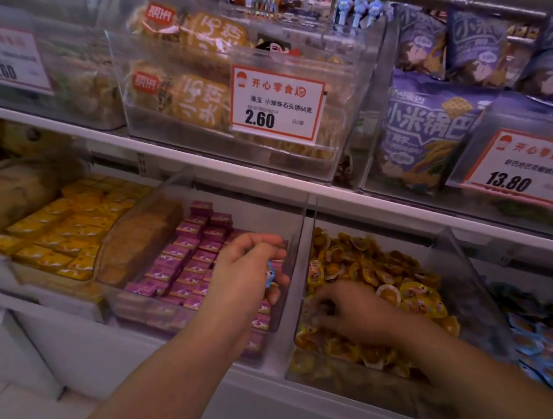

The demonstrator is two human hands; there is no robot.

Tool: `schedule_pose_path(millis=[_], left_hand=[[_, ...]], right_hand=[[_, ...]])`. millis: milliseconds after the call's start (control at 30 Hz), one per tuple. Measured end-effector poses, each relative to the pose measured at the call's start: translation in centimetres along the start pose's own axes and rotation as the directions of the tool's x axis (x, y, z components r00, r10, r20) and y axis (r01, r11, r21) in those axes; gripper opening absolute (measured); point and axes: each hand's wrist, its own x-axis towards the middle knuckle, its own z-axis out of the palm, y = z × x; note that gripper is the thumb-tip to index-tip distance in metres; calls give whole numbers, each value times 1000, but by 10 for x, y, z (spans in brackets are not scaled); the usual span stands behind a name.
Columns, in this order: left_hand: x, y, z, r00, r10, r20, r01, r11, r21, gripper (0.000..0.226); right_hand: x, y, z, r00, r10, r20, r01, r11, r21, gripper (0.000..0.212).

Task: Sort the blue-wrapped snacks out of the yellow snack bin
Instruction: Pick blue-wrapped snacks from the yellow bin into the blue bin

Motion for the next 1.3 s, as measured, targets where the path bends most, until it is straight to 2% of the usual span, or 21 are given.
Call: schedule_pose_path(millis=[33, 67, 100, 133, 233, 267, 333, 433, 533, 600, 700, 800, 900, 1000, 1167, 1300], left_hand=[[0, 1, 0, 1000, 5, 1, -5, 1000, 2, 15], [-1, 1, 0, 1000, 9, 1, -9, 1000, 6, 15], [-1, 1, 0, 1000, 12, -1, -12, 1000, 13, 15], [-2, 0, 0, 1000, 14, -2, -13, 1000, 22, 15], [-2, -2, 2, 1000, 12, -9, -11, 999, 47, 14], [-2, -2, 2, 1000, 11, -12, -10, 999, 48, 14], [-1, -2, 2, 1000, 11, -14, -11, 999, 47, 14], [1, -1, 0, 1000, 17, -20, -16, 999, 42, 15], [2, -1, -1, 1000, 21, -17, -20, 998, 56, 15], [2, -1, -1, 1000, 18, -18, -17, 997, 71, 15], [0, -1, 1, 1000, 9, -21, -7, 996, 90, 15], [-2, 0, 0, 999, 16, -28, -13, 996, 84, 15], [-2, 0, -1, 999, 19, -35, -17, 997, 81, 15], [-1, -2, -1, 999, 16, -36, -13, 994, 107, 16], [1, -5, -2, 999, 9, -37, -3, 988, 153, 17], [0, -4, -1, 999, 8, -39, -2, 988, 154, 18]], right_hand=[[3, 4, -4, 996, 28, -87, -21, 997, 78, 6], [8, 8, -7, 980, 54, -194, -37, 995, 93, 12], [13, 11, -9, 959, 65, -275, -56, 998, 43, 22], [20, 14, -10, 952, 77, -296, -91, 995, -34, 35], [36, 10, -2, 973, 171, -158, -208, 942, -263, 71], [38, 7, 2, 976, 182, -121, -211, 926, -312, 72], [34, 3, 6, 986, 142, -84, -164, 916, -366, 57], [12, 5, -4, 995, 99, 15, -89, 945, -316, 37], [-7, 7, -23, 956, 208, 209, -143, 947, -289, 40], [-7, 8, -32, 918, 304, 255, -222, 926, -306, 34], [4, 8, -36, 922, 334, 197, -261, 911, -320, 25], [14, 4, -29, 975, 211, 63, -183, 935, -303, 36], [18, -1, -14, 981, 121, 153, -75, 957, -282, 44], [20, 3, -13, 961, 177, 212, -107, 946, -306, 47], [27, -7, -17, 908, 313, 279, -164, 878, -451, 68], [33, -18, -6, 957, 236, 169, -134, 875, -465, 46]])
